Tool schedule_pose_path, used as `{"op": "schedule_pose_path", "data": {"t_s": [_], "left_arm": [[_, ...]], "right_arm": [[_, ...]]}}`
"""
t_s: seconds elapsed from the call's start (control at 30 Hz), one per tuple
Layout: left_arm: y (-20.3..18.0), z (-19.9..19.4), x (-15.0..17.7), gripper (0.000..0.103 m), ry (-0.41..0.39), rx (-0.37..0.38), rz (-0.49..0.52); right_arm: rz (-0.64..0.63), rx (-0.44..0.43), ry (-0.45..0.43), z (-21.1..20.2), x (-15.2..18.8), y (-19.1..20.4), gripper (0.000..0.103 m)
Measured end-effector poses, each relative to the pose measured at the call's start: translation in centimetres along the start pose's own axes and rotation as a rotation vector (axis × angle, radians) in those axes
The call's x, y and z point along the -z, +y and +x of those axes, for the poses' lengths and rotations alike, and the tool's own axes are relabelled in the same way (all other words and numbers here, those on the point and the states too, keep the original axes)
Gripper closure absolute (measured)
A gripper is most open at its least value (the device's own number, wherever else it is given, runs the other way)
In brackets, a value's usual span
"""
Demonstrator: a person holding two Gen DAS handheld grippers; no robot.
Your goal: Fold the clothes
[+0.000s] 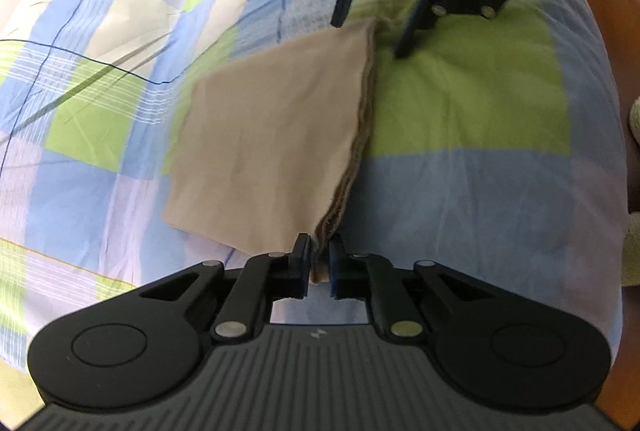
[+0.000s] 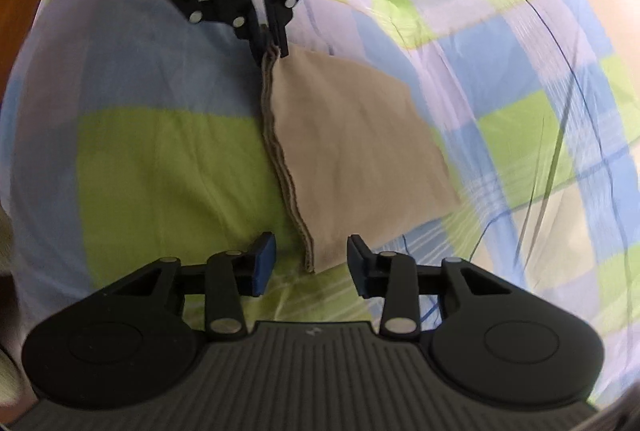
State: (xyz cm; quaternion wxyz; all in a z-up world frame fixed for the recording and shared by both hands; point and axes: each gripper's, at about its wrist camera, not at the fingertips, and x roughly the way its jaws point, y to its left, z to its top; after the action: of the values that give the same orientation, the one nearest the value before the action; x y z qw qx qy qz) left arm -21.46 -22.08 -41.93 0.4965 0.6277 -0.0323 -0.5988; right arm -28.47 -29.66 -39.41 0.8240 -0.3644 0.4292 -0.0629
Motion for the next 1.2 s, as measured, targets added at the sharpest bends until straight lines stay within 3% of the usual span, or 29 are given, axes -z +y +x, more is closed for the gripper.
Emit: {"op": "schedule_pose_path", "data": {"t_s": [0.1,0.27,0.4,0.53,0.67,0.93,1.2], "left_arm": [[0.7,0.1,0.1,0.094,-0.007,0.028,-0.032],[1.7,0.3,0.5,0.093,-0.02,0.077,-0.057],[3.2,-0.1,0.6,0.094,-0.026,0.141,-0.068],[5.9,-0.3,0.4,0.094,-0.017,0.209,-0.093],[9.7,0.5,0.0,0.094,0.001,0.195,-0.128],[16.5,5.3,-1.4,0.094,0.072,0.146,-0.219],[19.6,9.6,-1.3,0.094,0.134,0.106,-0.241]], "right_arm": [[-0.043,0.001,0.007,0.5,-0.2,0.3,0.094],[-0.013,-0.023,0.04,1.3,-0.9,-1.0,0.099],[0.086,-0.133,0.055,1.0,-1.2,-3.5,0.101],[0.242,-0.298,0.085,1.8,-1.3,-8.6,0.101],[0.319,-0.41,0.088,3.3,-1.4,-13.7,0.101],[0.385,-0.456,0.054,7.8,-1.1,-21.8,0.101],[0.442,-0.585,0.113,14.3,1.0,-25.3,0.101]]}}
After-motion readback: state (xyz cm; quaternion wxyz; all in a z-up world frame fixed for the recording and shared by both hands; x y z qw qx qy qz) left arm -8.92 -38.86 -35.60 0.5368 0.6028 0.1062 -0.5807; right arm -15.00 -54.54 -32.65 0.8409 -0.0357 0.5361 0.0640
